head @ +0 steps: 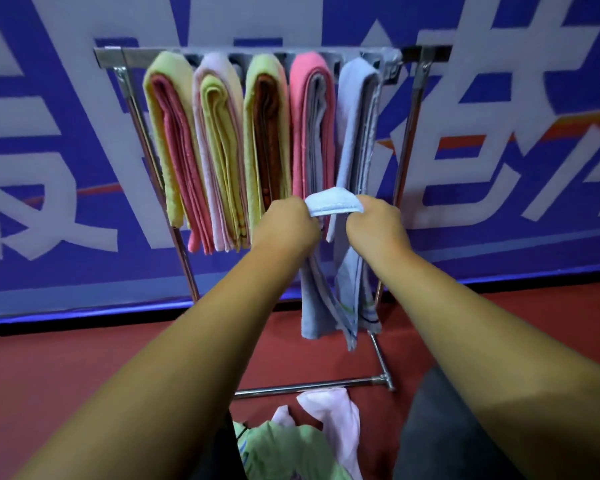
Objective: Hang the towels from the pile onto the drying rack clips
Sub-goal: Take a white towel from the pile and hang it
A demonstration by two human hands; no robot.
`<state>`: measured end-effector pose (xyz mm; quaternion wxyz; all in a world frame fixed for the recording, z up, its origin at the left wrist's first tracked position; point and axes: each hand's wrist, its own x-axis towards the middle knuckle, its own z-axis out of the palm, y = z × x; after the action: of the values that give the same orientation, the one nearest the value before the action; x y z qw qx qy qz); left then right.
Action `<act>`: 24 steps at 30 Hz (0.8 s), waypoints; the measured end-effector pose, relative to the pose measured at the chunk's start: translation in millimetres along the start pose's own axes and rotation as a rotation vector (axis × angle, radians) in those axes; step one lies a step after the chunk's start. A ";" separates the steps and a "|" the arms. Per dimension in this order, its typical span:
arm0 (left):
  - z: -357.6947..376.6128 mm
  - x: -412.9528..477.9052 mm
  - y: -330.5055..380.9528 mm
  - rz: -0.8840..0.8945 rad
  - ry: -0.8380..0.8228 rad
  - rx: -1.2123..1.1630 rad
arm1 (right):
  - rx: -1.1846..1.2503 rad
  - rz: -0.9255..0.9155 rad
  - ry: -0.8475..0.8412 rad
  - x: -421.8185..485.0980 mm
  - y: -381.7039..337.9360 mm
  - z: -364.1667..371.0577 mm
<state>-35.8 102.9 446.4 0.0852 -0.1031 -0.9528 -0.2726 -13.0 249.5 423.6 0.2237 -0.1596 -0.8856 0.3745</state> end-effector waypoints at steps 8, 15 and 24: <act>-66.5 35.3 69.6 0.101 0.095 0.056 | -0.175 -0.119 0.172 49.5 -57.2 -76.3; -115.0 77.7 127.8 0.102 0.087 0.099 | -0.303 -0.156 0.270 101.0 -91.8 -121.5; -129.1 127.9 170.3 0.066 0.026 0.208 | -0.354 -0.156 0.297 154.0 -100.9 -131.9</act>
<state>-104.0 194.1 667.9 0.1168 -0.1215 -0.9708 -0.1704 -87.3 329.4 622.0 0.3482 -0.1810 -0.9044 0.1676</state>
